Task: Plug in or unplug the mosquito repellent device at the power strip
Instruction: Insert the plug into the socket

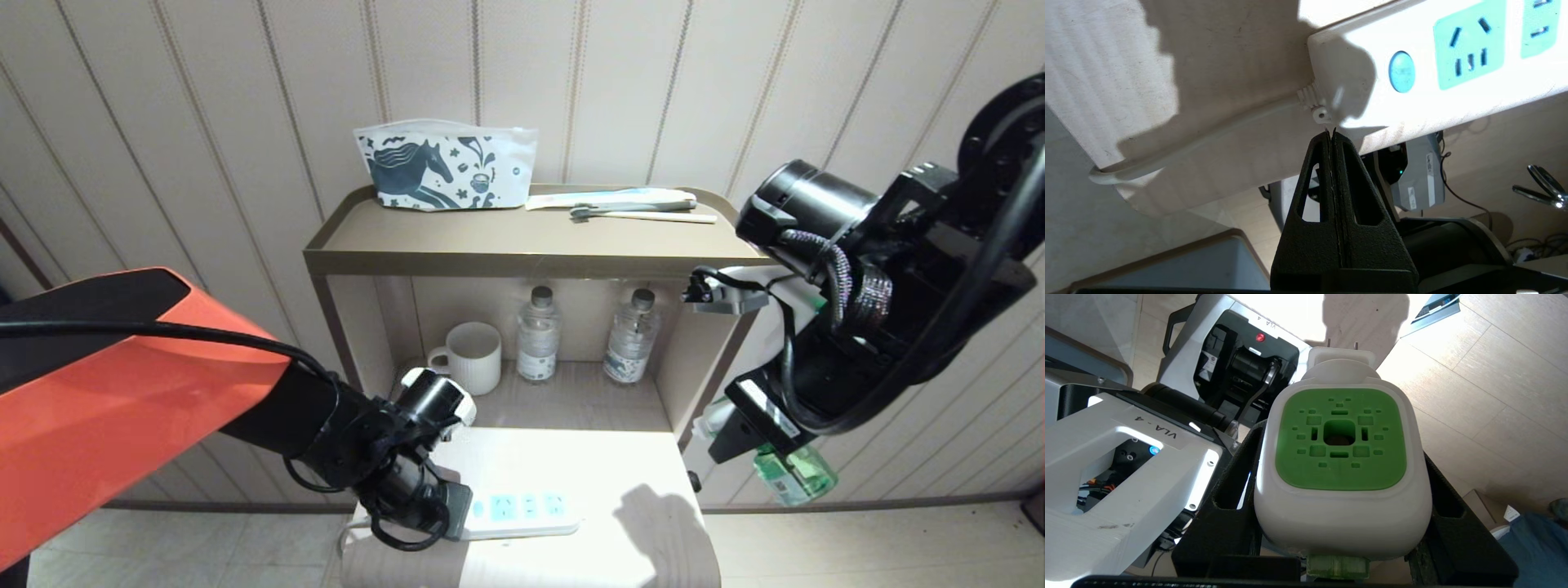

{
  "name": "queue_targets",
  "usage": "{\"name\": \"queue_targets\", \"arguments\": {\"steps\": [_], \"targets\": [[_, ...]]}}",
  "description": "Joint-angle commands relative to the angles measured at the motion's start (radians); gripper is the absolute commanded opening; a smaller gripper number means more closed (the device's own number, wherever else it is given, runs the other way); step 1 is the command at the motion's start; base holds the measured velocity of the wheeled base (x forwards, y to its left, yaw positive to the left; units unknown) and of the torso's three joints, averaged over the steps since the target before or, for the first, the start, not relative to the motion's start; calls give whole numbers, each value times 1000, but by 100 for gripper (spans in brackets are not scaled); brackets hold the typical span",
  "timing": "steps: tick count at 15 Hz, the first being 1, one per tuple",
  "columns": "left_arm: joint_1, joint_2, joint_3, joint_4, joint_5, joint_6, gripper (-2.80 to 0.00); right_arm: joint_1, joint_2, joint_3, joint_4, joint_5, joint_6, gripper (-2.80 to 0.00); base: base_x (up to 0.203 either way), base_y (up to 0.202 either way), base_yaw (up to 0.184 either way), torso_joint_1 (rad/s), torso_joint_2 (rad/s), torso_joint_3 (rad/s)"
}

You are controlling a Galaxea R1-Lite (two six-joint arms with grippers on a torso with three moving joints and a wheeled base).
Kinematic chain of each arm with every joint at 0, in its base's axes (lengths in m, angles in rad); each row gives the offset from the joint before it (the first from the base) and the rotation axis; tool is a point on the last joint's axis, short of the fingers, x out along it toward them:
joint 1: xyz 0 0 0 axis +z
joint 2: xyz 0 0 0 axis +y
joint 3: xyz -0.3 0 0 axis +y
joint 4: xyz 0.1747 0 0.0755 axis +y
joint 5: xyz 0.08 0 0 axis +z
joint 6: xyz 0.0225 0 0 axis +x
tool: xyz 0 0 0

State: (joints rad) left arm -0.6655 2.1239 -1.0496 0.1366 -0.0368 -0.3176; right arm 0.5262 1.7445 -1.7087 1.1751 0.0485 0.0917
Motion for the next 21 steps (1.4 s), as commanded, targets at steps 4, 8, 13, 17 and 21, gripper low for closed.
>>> {"name": "queue_targets", "arguments": {"steps": [4, 8, 13, 17, 21], "targets": [[6, 18, -6, -1, 0, 1, -280, 0, 2, 1, 6, 1, 0, -280, 0, 0, 0, 0, 0, 0], [6, 34, -9, 0, 2, 5, -280, 0, 9, 4, -3, 1, 0, -280, 0, 0, 0, 0, 0, 0], [4, 45, -23, 0, 5, 14, -280, -2, 12, 3, -3, 0, 0, -280, 0, 0, 0, 0, 0, 0], [3, 49, -69, 22, 12, 17, -280, -2, 10, 4, -6, 1, 0, -280, 0, 0, 0, 0, 0, 0], [-26, 62, -76, 29, 12, 15, -280, -2, 7, 3, -6, 1, 0, -280, 0, 0, 0, 0, 0, 0]]}}
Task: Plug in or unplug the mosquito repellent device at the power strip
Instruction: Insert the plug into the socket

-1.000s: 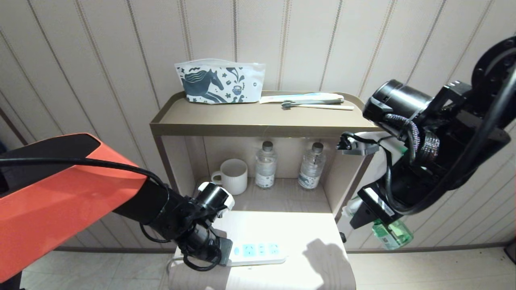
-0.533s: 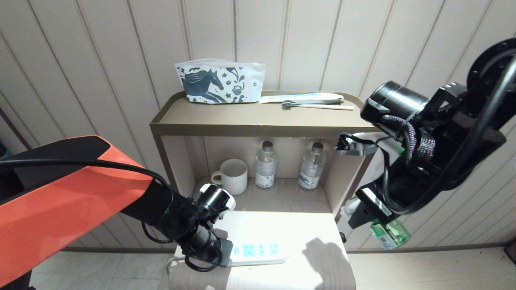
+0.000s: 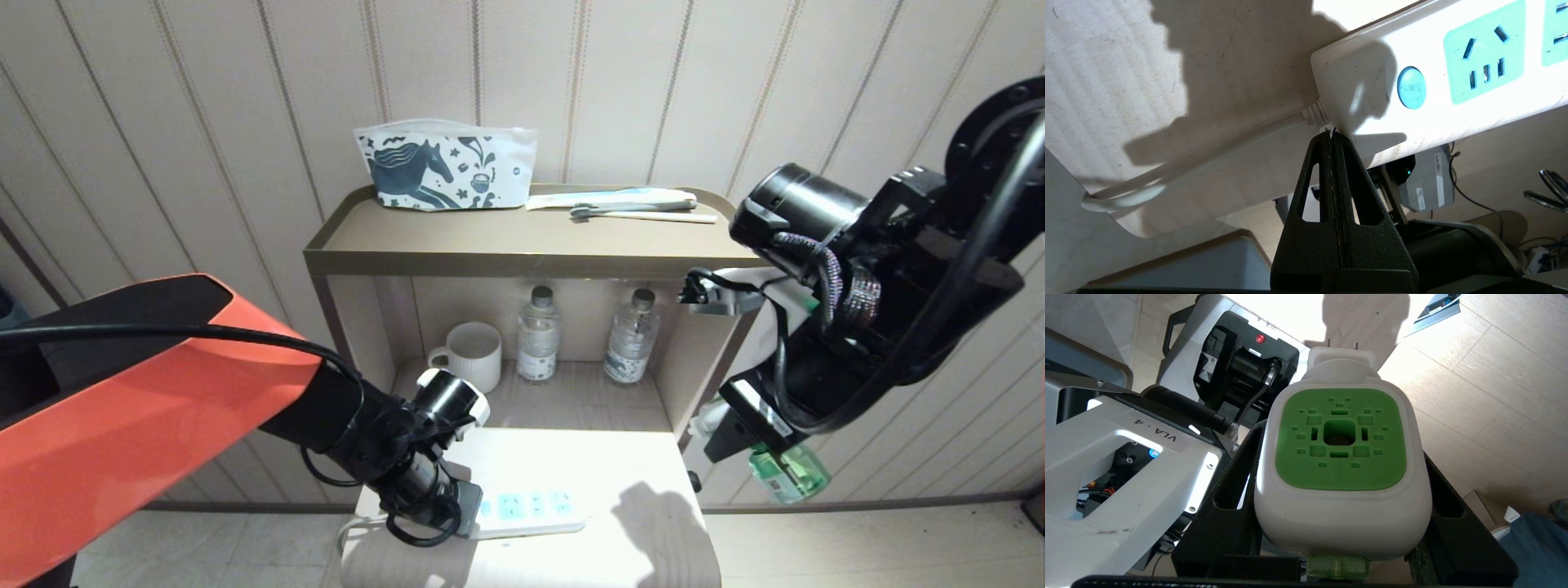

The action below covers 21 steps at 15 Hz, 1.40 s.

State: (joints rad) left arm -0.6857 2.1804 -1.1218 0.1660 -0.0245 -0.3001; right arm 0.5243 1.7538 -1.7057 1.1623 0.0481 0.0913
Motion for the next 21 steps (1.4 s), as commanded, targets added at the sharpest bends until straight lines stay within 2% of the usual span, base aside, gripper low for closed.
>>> {"name": "queue_targets", "arguments": {"steps": [1, 16, 21], "targets": [[-9, 7, -8, 1, 0, -2, -280, 0, -3, -1, 7, 1, 1, -280, 0, 0, 0, 0, 0, 0], [-85, 58, -113, 61, 0, -17, -280, -15, -10, -5, 8, 1, -13, -280, 0, 0, 0, 0, 0, 0], [-84, -54, -86, 87, 4, -26, -280, -13, -7, -3, 7, 1, -13, -280, 0, 0, 0, 0, 0, 0]]}}
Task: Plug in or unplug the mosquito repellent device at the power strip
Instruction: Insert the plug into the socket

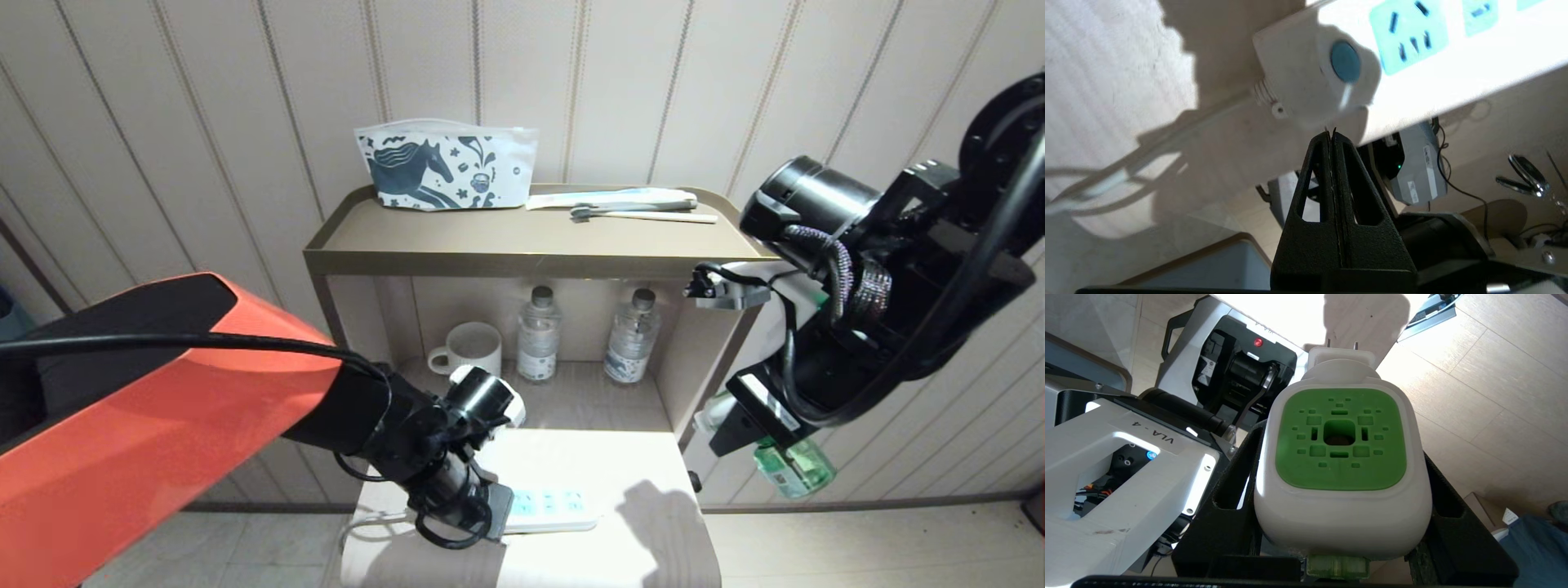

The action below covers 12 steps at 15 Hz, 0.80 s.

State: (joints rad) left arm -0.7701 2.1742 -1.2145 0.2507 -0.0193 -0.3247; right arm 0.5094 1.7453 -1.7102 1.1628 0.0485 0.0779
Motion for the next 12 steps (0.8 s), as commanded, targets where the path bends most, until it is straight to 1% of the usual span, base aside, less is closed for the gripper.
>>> {"name": "queue_targets", "arguments": {"steps": [1, 3, 7, 8, 11, 12], "targets": [[1, -61, 13, 17, -1, -3, -280, 1, 2, 2, 6, 1, 0, -280, 0, 0, 0, 0, 0, 0], [13, -91, 44, 29, -1, -3, -280, 1, 2, 1, 6, 1, 0, -280, 0, 0, 0, 0, 0, 0], [42, -56, 61, 18, 4, 2, -280, 1, -1, 1, 8, 1, 0, -280, 0, 0, 0, 0, 0, 0], [44, -48, 59, 14, 13, 3, -280, 1, -1, 3, 8, 1, 0, -280, 0, 0, 0, 0, 0, 0], [43, -10, 57, 7, 68, 5, -280, 1, 3, 3, 6, 1, 0, -280, 0, 0, 0, 0, 0, 0], [43, -5, 53, 7, 72, 7, -280, 1, 8, 3, 6, 1, 0, -280, 0, 0, 0, 0, 0, 0]]}}
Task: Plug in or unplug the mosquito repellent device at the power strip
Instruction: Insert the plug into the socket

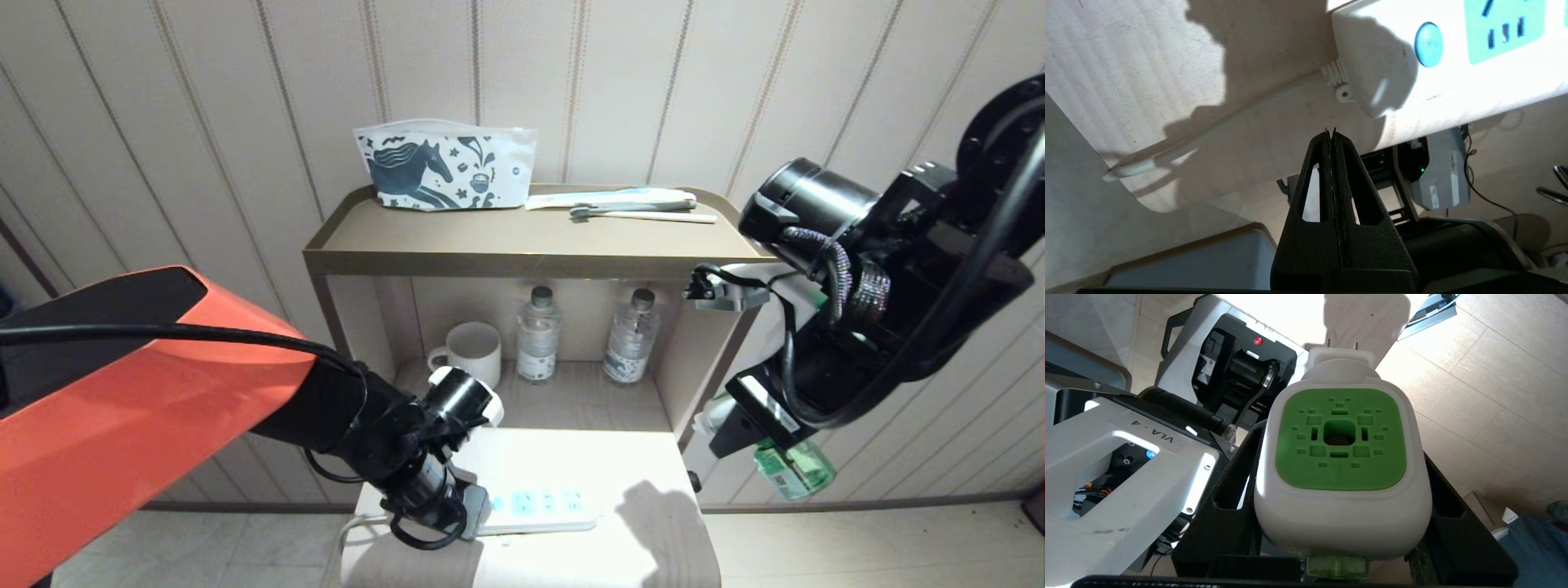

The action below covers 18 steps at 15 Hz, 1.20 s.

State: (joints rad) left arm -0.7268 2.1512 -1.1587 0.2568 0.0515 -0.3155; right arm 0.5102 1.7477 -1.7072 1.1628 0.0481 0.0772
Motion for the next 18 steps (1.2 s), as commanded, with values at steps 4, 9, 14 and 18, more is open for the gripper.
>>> {"name": "queue_targets", "arguments": {"steps": [4, 9, 14, 18], "targets": [[0, 43, -12, 1, 5, 1, -280, 1, 7, 0, 6, 1, -1, -280, 0, 0, 0, 0, 0, 0], [0, 62, -35, 1, 5, 1, -280, -1, 9, -2, 6, 1, -1, -280, 0, 0, 0, 0, 0, 0], [-9, 111, -87, 5, 4, 4, -280, -17, 7, -4, 6, 1, -9, -280, 0, 0, 0, 0, 0, 0], [-47, 131, -127, 13, 4, 4, -280, -41, 3, -14, 6, 3, -15, -280, 0, 0, 0, 0, 0, 0]]}}
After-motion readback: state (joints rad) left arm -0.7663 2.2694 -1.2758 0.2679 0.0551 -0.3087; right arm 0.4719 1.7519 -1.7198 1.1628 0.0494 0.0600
